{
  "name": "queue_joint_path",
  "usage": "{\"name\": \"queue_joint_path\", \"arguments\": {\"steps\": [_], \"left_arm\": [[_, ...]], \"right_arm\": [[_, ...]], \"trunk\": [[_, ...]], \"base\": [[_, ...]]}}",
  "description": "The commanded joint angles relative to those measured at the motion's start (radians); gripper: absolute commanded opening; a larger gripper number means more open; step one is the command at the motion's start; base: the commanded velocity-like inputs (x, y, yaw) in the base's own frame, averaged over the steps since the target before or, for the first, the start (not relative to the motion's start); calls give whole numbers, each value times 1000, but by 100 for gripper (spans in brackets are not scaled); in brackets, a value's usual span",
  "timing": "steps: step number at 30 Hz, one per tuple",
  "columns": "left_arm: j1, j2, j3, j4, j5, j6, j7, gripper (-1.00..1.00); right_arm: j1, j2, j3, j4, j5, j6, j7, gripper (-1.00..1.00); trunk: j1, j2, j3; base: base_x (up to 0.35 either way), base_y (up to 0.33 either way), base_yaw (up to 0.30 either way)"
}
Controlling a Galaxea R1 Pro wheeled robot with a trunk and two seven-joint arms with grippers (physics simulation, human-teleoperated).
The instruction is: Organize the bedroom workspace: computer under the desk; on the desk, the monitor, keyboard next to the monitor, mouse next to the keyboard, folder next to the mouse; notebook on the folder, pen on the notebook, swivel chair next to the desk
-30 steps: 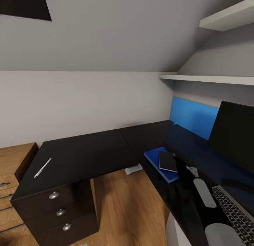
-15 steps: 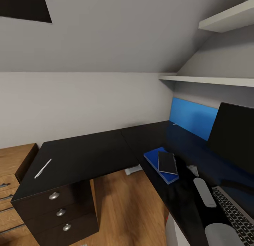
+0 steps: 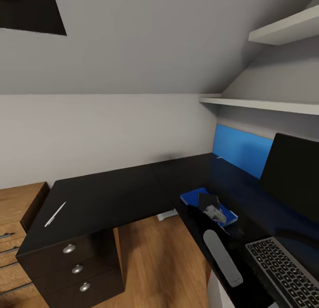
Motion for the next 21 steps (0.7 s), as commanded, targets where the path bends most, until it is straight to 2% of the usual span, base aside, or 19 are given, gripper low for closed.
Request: {"name": "queue_joint_path", "arguments": {"steps": [1,4,5,7,8,10,11,13,15,17,19,21], "left_arm": [[-1,1,-4,-1,11,-9,5,100],[-1,1,-4,-1,11,-9,5,100],[-1,2,-3,-1,11,-9,5,100],[-1,3,-2,-1,11,-9,6,100],[-1,3,-1,-1,11,-9,6,100],[-1,4,-1,-1,11,-9,6,100],[-1,6,0,-1,11,-8,6,100],[-1,7,15,0,11,-7,6,100],[-1,5,43,7,11,-6,5,100],[-1,4,54,12,10,-7,4,100],[-1,5,58,14,7,-8,3,100],[-1,7,62,15,4,-8,2,100]], "right_arm": [[0,3,50,-5,4,0,-35,100],[-2,2,90,-7,24,11,-61,100],[-2,0,95,-7,45,27,-63,100],[-4,4,100,12,133,89,-61,100],[-4,7,101,24,149,98,-60,100],[-14,32,103,106,194,121,-58,100],[-73,68,105,230,230,135,-60,100],[-158,89,105,315,266,166,-62,100],[-205,99,100,353,281,220,-62,100],[-217,102,99,359,281,219,-64,100],[-209,102,99,360,280,210,-62,100],[-159,100,106,359,289,201,-62,100]], "trunk": [[-4,7,2],[-15,28,12],[-19,35,15],[-27,49,21],[-31,56,24],[-38,70,31],[-42,77,34],[-50,91,40],[-58,105,46],[-65,119,52],[-73,133,59],[-81,147,65]], "base": [[0,0,0],[0,0,0],[0,0,0],[0,0,0],[0,0,0],[0,0,0],[0,0,0],[0,0,0],[0,0,0],[0,0,0],[0,0,0],[0,0,0]]}}
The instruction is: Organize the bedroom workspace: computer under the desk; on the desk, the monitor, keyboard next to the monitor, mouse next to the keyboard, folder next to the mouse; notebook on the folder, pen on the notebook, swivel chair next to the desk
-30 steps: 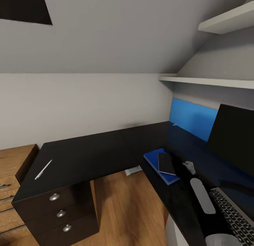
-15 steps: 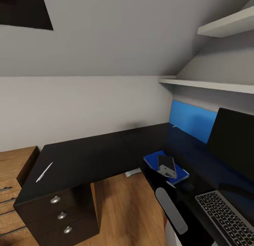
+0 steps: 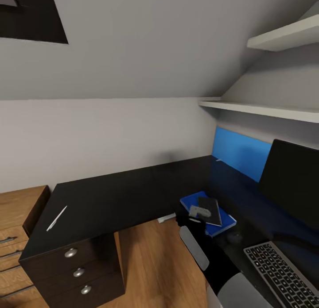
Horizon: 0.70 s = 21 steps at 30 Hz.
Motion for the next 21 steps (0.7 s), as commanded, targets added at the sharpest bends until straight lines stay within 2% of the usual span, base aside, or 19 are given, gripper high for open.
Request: {"name": "queue_joint_path", "arguments": {"steps": [1,4,11,18,19,21], "left_arm": [[-1,1,-4,-1,11,-8,5,100],[-1,-1,-3,-1,10,-9,5,100],[-1,1,-4,-1,7,-11,5,100],[-1,0,-4,-2,6,-12,5,100],[-1,0,-5,-2,5,-12,5,100],[-1,0,-5,-2,5,-12,5,100]], "right_arm": [[14,-2,5,-2,0,1,-6,100],[32,-4,13,-3,7,-2,-8,100],[41,-5,117,1,89,-4,-11,100],[43,-4,145,3,112,-4,-5,100],[44,-4,178,3,115,-4,-3,100],[44,-5,205,1,117,-4,-4,100]], "trunk": [[-4,7,2],[-15,28,12],[-15,28,10],[-15,28,6],[-15,28,6],[-15,28,6]], "base": [[0,0,0],[0,0,57],[0,0,239],[0,0,170],[0,0,28],[0,0,16]]}}
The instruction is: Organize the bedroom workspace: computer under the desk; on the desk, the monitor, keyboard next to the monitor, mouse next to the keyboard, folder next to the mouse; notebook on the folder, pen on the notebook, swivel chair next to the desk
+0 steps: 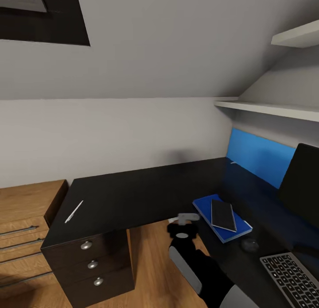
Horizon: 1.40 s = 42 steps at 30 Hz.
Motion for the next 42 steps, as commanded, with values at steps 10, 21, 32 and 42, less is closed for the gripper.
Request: {"name": "queue_joint_path", "arguments": {"steps": [10,21,32,42], "left_arm": [[-1,3,-5,-2,10,-8,5,100],[-1,3,-4,-2,10,-8,5,100],[-1,6,-1,-5,10,-11,5,100],[-1,4,-1,-5,10,-10,5,100]], "right_arm": [[-1,-6,35,-10,-4,-64,-10,100],[-1,-5,39,-5,-3,-82,-7,100],[-1,-5,65,-4,-1,-82,-7,100],[-1,-6,68,-3,32,-82,-7,100]], "trunk": [[0,-1,-1],[0,-1,-10],[0,-1,-22],[0,-1,-32]], "base": [[0,0,3],[0,0,174],[22,14,205],[207,178,205]]}}
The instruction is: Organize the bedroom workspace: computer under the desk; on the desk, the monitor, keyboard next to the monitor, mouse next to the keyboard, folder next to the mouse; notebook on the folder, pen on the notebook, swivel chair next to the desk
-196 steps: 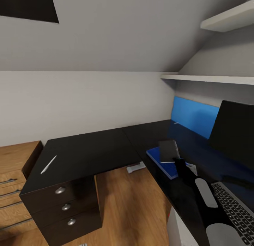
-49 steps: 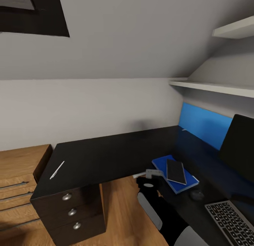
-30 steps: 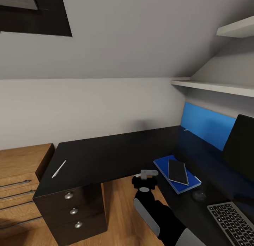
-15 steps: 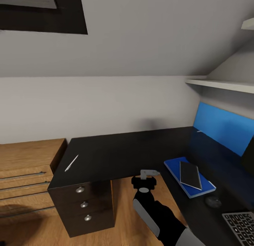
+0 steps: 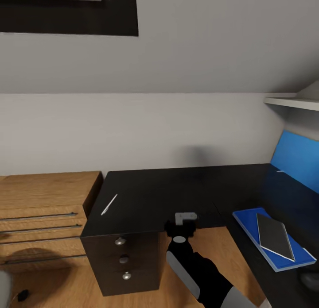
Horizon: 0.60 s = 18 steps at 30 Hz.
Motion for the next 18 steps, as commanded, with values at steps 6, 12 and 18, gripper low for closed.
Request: {"name": "queue_joint_path", "arguments": {"steps": [6,12,18], "left_arm": [[-1,1,-5,-1,10,-9,6,100],[-1,1,-5,-4,10,-10,6,100],[-1,5,-6,-42,4,-14,6,100]], "right_arm": [[-1,0,4,1,24,6,-7,100],[-1,1,29,10,27,-10,-7,100],[-1,1,74,18,28,-49,-7,100]], "trunk": [[0,-1,-7],[0,-1,-13],[0,-1,-20]], "base": [[23,20,205],[2,2,205],[0,0,205]]}}
